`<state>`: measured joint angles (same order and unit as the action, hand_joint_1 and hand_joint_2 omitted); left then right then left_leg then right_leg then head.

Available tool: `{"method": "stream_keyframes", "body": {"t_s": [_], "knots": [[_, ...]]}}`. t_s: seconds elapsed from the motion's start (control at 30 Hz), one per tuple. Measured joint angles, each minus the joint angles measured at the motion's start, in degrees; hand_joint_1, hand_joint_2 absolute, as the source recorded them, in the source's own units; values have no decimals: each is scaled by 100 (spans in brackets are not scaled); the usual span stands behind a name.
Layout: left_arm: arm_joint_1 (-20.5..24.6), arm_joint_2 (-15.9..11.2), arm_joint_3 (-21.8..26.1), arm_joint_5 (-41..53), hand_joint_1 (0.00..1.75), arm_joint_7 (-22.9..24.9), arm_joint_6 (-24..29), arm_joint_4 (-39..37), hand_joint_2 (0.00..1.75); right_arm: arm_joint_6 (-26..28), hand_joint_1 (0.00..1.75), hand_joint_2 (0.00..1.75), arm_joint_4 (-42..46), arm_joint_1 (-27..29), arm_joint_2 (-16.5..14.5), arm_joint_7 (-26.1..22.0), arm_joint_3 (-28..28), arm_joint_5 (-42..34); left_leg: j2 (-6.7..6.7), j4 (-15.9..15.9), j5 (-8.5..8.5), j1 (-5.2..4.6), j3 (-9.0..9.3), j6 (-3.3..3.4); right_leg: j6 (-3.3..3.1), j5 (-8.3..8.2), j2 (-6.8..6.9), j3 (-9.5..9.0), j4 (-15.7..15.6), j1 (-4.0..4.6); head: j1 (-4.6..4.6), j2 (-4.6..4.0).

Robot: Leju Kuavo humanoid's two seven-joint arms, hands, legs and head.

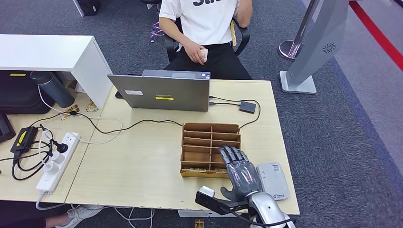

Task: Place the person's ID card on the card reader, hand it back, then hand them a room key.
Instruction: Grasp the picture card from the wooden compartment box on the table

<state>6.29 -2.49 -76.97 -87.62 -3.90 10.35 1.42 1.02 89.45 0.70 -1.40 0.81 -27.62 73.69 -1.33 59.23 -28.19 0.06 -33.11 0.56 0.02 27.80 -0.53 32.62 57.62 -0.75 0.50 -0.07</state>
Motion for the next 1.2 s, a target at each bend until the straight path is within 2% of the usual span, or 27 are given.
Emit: {"method": "stream_keyframes", "body": {"t_s": [0.07,0.2,0.23,0.4,0.67,0.93,1.2], "knots": [[0,0,0,0,0,8,-2,0,175,-6,5,175,-14,-2,0,-8,-14,-14,0,0,0,0,0,0,0,0,0,0,0,0,0,0],[1,0,1,0,0,12,-5,0,175,-22,134,175,-45,-16,0,-22,-56,-49,0,0,0,0,0,0,0,0,0,0,0,0,0,0],[1,0,0,0,0,12,-6,0,175,-31,140,175,-54,-22,0,-28,-64,-63,0,0,0,0,0,0,0,0,0,0,0,0,0,0],[2,-2,0,0,0,12,-9,0,175,-69,153,175,-125,-46,0,-41,-86,-150,0,0,0,0,0,0,0,0,0,0,0,0,0,0],[9,-7,-1,0,0,12,-15,0,175,-85,164,175,-285,-142,0,-48,-88,-215,0,0,0,0,2,0,0,0,0,-1,0,0,-1,0],[12,-7,-1,0,0,12,-17,0,175,-42,158,175,-379,-191,-6,-16,-88,-126,0,0,0,0,3,0,0,0,0,-3,0,0,-2,0],[11,-7,-40,0,0,29,-60,0,175,419,155,175,-521,-246,-7,126,-63,473,0,0,1,0,4,0,0,-1,0,-4,0,0,-1,0]]}}
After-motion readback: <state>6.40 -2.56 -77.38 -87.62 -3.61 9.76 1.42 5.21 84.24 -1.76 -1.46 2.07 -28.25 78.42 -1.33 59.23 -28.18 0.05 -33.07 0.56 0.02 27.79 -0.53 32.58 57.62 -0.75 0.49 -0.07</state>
